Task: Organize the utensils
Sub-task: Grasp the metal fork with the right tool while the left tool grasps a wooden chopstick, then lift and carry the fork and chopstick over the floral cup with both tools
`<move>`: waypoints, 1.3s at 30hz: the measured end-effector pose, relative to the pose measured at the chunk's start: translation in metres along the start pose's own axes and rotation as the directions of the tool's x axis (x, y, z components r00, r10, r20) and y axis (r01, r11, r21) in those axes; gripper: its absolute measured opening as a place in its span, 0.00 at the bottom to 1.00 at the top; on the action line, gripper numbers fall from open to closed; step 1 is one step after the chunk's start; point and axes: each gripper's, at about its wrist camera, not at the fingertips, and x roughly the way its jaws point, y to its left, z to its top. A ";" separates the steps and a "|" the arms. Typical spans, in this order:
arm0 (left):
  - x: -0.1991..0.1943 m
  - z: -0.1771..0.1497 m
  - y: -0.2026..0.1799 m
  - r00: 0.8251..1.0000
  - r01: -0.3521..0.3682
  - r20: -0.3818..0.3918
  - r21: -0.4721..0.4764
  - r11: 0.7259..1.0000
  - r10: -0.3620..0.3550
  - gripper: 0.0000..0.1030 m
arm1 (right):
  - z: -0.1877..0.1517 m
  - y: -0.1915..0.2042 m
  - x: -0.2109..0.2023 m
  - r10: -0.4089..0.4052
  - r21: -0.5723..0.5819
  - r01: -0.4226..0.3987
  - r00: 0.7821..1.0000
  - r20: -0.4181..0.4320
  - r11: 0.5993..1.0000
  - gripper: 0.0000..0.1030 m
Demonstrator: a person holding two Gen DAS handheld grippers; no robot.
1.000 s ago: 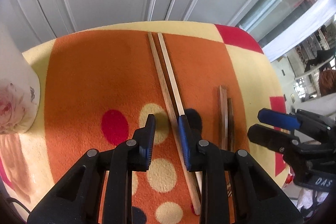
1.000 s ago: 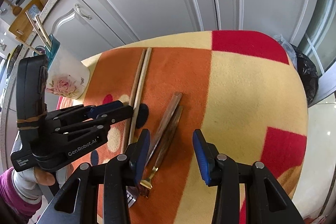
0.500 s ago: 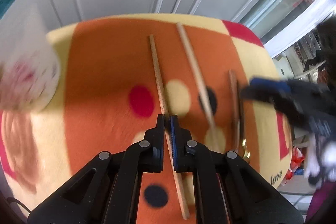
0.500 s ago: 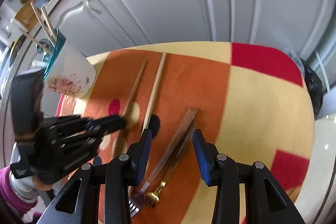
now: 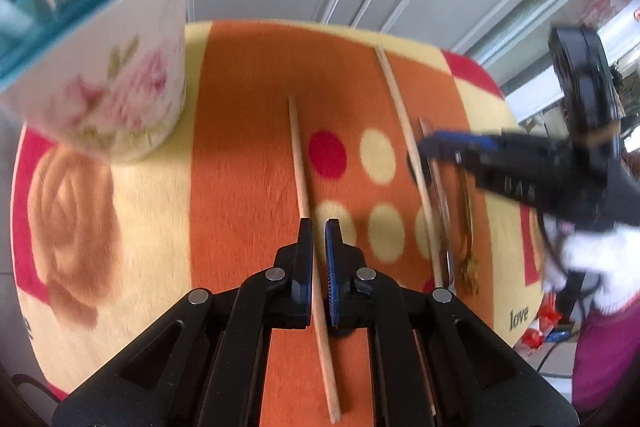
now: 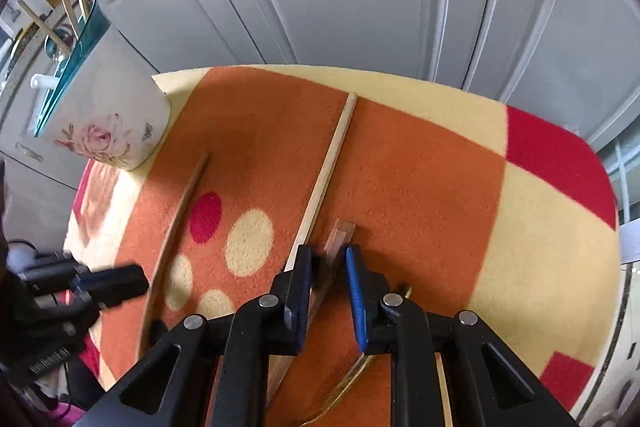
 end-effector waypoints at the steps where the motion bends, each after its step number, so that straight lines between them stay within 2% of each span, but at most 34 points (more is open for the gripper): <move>1: 0.002 0.004 -0.001 1.000 -0.010 0.005 0.003 1.000 0.009 0.09 | -0.001 -0.003 0.000 0.000 0.014 0.000 1.000 -0.002 1.000 0.18; 2: 0.005 0.009 -0.003 1.000 -0.022 0.007 0.006 1.000 0.022 0.13 | -0.002 -0.005 -0.001 0.002 0.023 -0.002 1.000 -0.005 1.000 0.18; 7: 0.024 0.032 -0.004 0.995 -0.096 0.006 -0.015 0.995 0.096 0.15 | -0.003 -0.008 0.000 0.021 0.053 -0.021 1.000 0.005 0.998 0.19; 9: 0.030 0.037 -0.008 0.990 -0.138 0.015 0.004 0.990 0.138 0.17 | -0.003 -0.010 0.001 0.037 0.074 -0.039 0.999 0.027 0.996 0.19; 11: 0.041 0.040 -0.010 0.983 -0.181 -0.014 0.018 0.983 0.181 0.17 | -0.004 -0.010 0.002 0.044 0.076 -0.048 0.997 0.056 0.996 0.19; 12: 0.041 0.041 -0.014 0.981 -0.195 0.019 0.031 0.980 0.195 0.17 | -0.004 -0.007 0.002 0.035 0.065 -0.039 0.997 0.062 0.997 0.19; 14: 0.047 0.043 -0.021 0.975 -0.222 0.027 0.074 0.972 0.220 0.15 | -0.003 -0.003 0.003 0.017 0.045 -0.020 0.998 0.064 0.999 0.15; 15: 0.048 0.044 -0.023 0.976 -0.217 0.025 0.085 0.973 0.215 0.13 | -0.002 -0.002 0.004 0.012 0.032 -0.013 0.998 0.060 0.999 0.14; 16: 0.048 0.044 -0.022 0.980 -0.198 0.023 0.078 0.977 0.196 0.05 | 0.000 -0.002 0.003 0.015 0.030 -0.017 0.998 0.055 0.999 0.14; 19: 0.040 0.043 -0.011 0.992 -0.126 0.008 0.027 0.992 0.125 0.04 | 0.004 0.000 -0.002 0.029 0.006 -0.029 0.999 0.040 1.000 0.14; 23: 0.002 0.034 -0.010 0.993 -0.084 0.089 0.030 0.996 0.081 0.04 | 0.003 0.006 -0.025 0.075 -0.001 -0.075 0.994 0.081 0.997 0.12; 25: -0.023 0.026 -0.012 0.990 -0.058 0.135 0.042 0.997 0.052 0.04 | -0.002 0.012 -0.045 0.122 -0.005 -0.123 0.986 0.117 0.992 0.11; 33: -0.096 -0.014 -0.013 0.971 0.002 0.240 0.076 0.997 -0.020 0.04 | -0.035 0.039 -0.121 0.193 -0.074 -0.181 0.956 0.223 0.981 0.10; 39: -0.129 -0.038 -0.022 0.956 0.010 0.290 0.095 0.995 -0.037 0.04 | -0.059 0.064 -0.150 0.187 -0.131 -0.157 0.947 0.262 0.979 0.10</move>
